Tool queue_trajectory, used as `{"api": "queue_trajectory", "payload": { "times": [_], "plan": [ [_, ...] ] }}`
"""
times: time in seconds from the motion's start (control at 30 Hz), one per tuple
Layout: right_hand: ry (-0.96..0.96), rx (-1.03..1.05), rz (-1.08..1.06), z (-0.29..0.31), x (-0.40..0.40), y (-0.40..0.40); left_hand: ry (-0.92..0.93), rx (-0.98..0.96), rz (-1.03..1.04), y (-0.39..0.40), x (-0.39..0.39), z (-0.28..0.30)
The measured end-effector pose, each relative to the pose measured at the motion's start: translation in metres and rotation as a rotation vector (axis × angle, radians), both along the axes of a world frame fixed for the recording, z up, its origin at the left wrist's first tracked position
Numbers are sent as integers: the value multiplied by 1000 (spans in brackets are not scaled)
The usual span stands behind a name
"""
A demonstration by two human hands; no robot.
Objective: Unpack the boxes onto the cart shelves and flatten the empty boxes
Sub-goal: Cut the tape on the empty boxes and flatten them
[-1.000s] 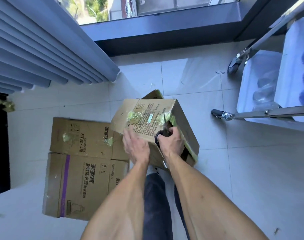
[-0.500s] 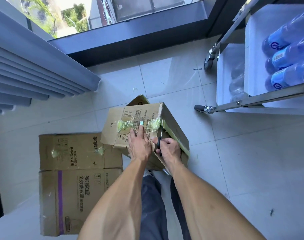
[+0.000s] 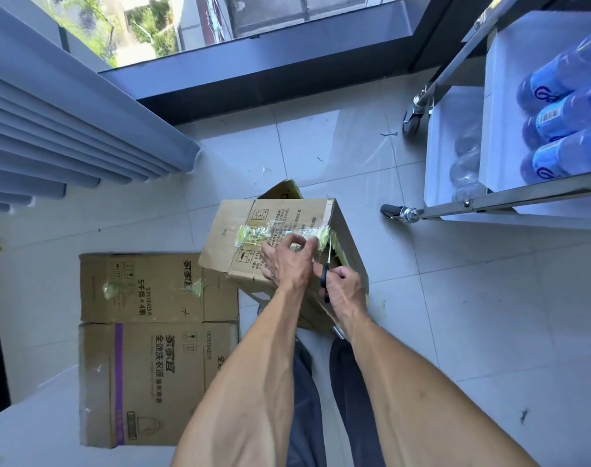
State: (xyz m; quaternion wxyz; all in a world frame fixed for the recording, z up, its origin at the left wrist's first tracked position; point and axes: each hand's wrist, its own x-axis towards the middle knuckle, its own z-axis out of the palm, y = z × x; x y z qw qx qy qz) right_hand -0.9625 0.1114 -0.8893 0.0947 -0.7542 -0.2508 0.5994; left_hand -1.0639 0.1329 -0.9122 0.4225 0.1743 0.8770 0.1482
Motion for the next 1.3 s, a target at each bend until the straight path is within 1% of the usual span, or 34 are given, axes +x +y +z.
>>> {"api": "queue_trajectory", "payload": {
  "times": [0.1,0.13,0.2,0.3,0.47,0.53,0.63,0.73,0.83,0.9,1.0,1.07,1.2,1.3],
  "plan": [
    [127,-39,-117,3,2,0,-28,-43,26,12,0,1],
    [155,-54,-128,4,1,-1,-21,-51,20,14,0,0],
    [164,-75,-85,6,2,-3,-8,-63,12,13,-3,-3],
    [132,-52,5,6,7,-4,0,-74,-4,6,-4,-6],
    [87,-36,3,3,14,1,-7,-73,-27,7,5,-7],
    [37,-38,47,0,15,8,-16,-82,-29,10,8,-9],
    [-92,-10,114,-2,13,16,-21,-104,-27,18,11,-9],
    [-185,87,105,-2,10,16,-21,-106,-7,26,13,-9],
    [-236,147,88,-1,6,18,-23,-115,26,29,15,-11],
    [-237,142,57,-1,6,18,-28,-118,49,31,16,-10],
    [-147,47,16,-5,8,21,-22,-119,60,29,16,-9],
    [-122,2,-5,-8,9,25,-16,-117,41,25,17,-9],
    [-154,35,-127,-12,1,28,-10,-89,63,20,19,-9],
    [-138,64,-136,-14,-4,25,-6,-89,93,20,19,-8]
  ]
}}
